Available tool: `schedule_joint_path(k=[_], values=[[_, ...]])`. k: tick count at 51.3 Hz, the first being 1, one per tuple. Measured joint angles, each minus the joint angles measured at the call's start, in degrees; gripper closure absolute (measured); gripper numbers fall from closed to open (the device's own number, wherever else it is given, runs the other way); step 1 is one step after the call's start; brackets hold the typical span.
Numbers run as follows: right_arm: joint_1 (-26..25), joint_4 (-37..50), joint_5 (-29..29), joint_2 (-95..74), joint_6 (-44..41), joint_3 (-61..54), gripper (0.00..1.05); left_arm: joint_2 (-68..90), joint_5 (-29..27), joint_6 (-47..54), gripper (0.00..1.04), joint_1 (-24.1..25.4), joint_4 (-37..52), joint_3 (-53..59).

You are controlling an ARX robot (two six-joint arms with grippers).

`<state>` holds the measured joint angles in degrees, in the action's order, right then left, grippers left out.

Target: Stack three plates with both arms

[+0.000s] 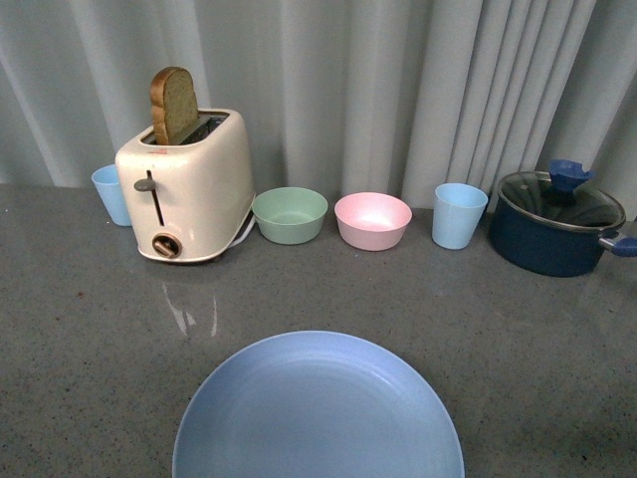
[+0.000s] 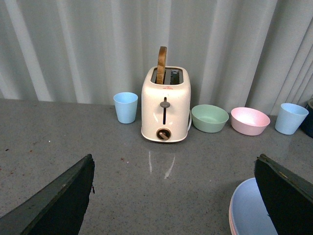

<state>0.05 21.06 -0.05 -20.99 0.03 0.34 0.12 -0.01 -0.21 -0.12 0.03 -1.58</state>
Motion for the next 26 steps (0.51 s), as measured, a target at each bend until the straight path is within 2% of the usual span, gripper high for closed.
schedule_joint_path(k=[26], values=[[0.0,-9.66,0.0,9.79,0.0,0.0,1.02,0.0,0.0,0.0,0.07,0.0,0.0,0.0]])
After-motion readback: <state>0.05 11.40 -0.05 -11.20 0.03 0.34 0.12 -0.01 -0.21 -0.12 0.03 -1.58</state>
